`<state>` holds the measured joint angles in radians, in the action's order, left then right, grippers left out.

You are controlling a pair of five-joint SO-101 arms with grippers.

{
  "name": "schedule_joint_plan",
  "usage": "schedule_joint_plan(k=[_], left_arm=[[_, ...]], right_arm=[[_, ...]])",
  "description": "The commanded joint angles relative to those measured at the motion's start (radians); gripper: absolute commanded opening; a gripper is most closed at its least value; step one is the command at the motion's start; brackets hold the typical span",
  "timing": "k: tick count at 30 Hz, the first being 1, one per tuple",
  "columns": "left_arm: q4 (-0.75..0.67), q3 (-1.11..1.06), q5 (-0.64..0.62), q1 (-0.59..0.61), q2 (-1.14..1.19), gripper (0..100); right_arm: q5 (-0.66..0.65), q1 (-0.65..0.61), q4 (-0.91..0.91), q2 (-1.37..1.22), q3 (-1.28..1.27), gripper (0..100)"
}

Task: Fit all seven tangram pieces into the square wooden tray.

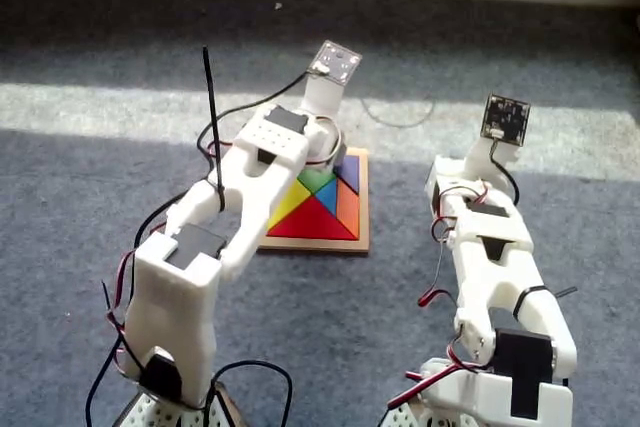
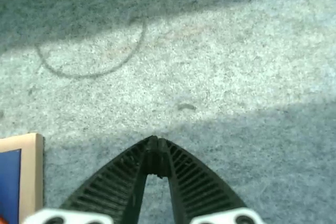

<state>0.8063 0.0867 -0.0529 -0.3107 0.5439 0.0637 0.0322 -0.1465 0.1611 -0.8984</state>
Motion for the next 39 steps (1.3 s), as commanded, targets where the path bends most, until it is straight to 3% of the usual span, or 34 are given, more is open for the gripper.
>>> schedule_joint_plan(k=[1,9,13,20,24,27,32,39], left_arm=[[0.023,0.031,0.097,-0.024,-0.002,19],[0.227,0.054,0.106,0.022,-0.085,19],[0.236,0.035,0.104,0.065,-0.134,19],[0.222,-0.16,0.106,0.073,-0.349,8],[0.058,-0.377,0.106,0.074,-0.51,8],[-0.129,-0.578,0.11,0.074,-0.654,1],[-0.377,-0.835,0.104,0.11,-0.871,2],[-0.516,-0.974,0.103,0.145,-0.99,0]], right_arm=[[0.003,-0.015,0.021,0.01,0.047,1.1],[0.003,-0.015,0.021,0.01,0.047,1.1],[0.003,-0.015,0.021,0.01,0.047,1.1],[-0.038,-0.021,0.021,0.01,0.047,1.1],[-0.041,-0.025,0.021,0.01,0.044,1.1],[-0.041,-0.025,0.021,0.012,0.042,1.1],[-0.037,-0.019,0.021,0.022,0.045,1.1],[-0.035,-0.024,-0.015,0.229,-0.045,0.6]])
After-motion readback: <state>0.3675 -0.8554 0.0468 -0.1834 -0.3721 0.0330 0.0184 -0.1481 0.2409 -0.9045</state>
